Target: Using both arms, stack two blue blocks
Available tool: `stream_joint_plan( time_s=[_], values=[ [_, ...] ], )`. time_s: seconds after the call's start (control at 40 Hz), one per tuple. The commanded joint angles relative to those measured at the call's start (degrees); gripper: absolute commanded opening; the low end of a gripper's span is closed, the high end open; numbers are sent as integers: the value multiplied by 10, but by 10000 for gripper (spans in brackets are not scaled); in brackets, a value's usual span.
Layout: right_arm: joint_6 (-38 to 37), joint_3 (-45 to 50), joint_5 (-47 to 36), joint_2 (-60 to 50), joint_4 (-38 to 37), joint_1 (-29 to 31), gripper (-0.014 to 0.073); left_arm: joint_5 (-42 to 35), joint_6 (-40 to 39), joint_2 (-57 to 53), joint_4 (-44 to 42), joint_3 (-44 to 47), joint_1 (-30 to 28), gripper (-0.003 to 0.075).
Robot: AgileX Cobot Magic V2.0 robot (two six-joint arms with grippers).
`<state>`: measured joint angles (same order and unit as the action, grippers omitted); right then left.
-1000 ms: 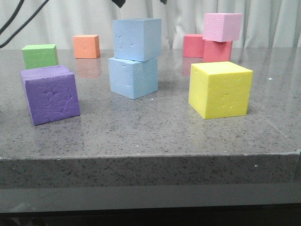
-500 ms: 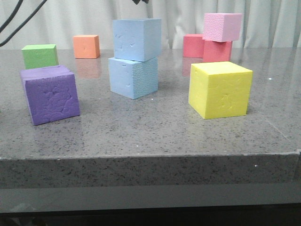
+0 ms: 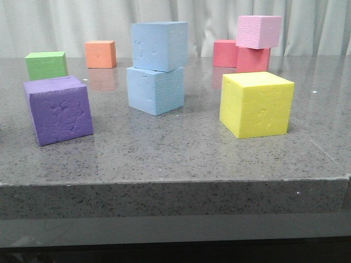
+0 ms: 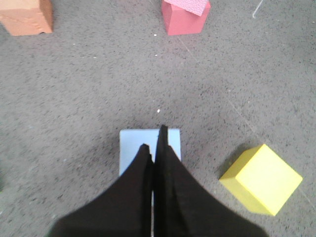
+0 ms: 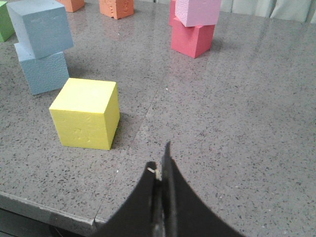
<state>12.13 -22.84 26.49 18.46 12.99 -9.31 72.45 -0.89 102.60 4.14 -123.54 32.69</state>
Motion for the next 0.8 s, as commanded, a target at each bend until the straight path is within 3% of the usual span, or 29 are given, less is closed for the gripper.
stream_joint_plan(
  time_s=[0.0,0.4,0.78],
  values=[
    [2,-14,-44,3,6,4,-68,5,-1,-68,-26,26,1,-20],
    [2,-14,-44,3,6,4,-68,-110,3,-279,-34,293,1,-20],
    [2,-14,-44,3,6,4,-68,-328,3,-505,-30,564,1,-20]
  ],
)
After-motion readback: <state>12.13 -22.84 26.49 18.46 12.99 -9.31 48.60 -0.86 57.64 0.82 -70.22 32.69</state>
